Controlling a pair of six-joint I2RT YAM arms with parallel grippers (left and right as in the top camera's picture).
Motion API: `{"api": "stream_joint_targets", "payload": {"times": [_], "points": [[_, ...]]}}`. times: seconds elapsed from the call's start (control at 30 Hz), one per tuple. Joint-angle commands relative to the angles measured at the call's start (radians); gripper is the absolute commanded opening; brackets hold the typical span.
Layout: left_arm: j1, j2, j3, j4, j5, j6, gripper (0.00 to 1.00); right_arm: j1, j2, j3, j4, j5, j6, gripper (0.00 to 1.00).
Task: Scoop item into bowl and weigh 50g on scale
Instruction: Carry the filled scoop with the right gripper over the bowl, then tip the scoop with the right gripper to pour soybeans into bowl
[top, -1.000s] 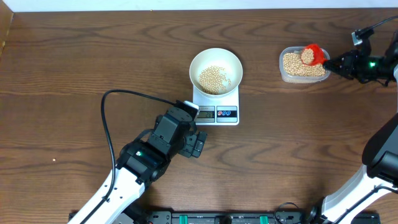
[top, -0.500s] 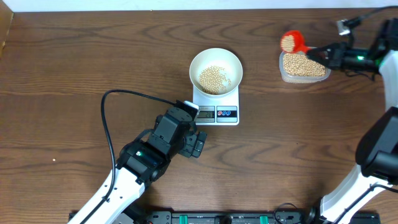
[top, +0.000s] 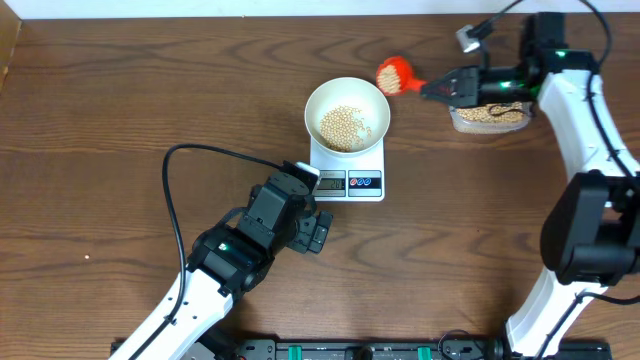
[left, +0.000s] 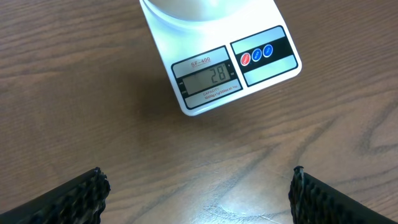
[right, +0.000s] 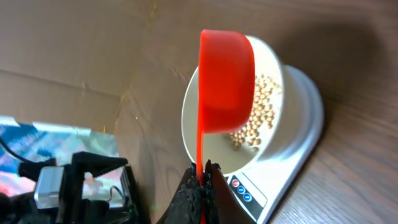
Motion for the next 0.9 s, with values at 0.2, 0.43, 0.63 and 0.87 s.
{"api": "stream_joint_targets", "payload": {"times": [0.2, 0.43, 0.63, 0.87], "points": [[-0.002, 0.001, 0.007, 0.000, -0.009, 0.002, 0.95, 0.146, -0.034, 0.011, 0.032, 0.171, 0.011, 0.01], [-0.002, 0.001, 0.007, 0.000, -0.009, 0.002, 0.95, 0.246, -0.040, 0.035, 0.035, 0.417, 0.010, 0.01], [-0.002, 0.001, 0.007, 0.000, -0.009, 0.002, 0.95, 0.314, -0.061, 0.048, 0.035, 0.615, -0.006, 0.01], [-0.002, 0.001, 0.007, 0.000, -0.009, 0.003, 0.95, 0.406, -0.071, 0.048, 0.035, 0.858, -0.051, 0.01]]}}
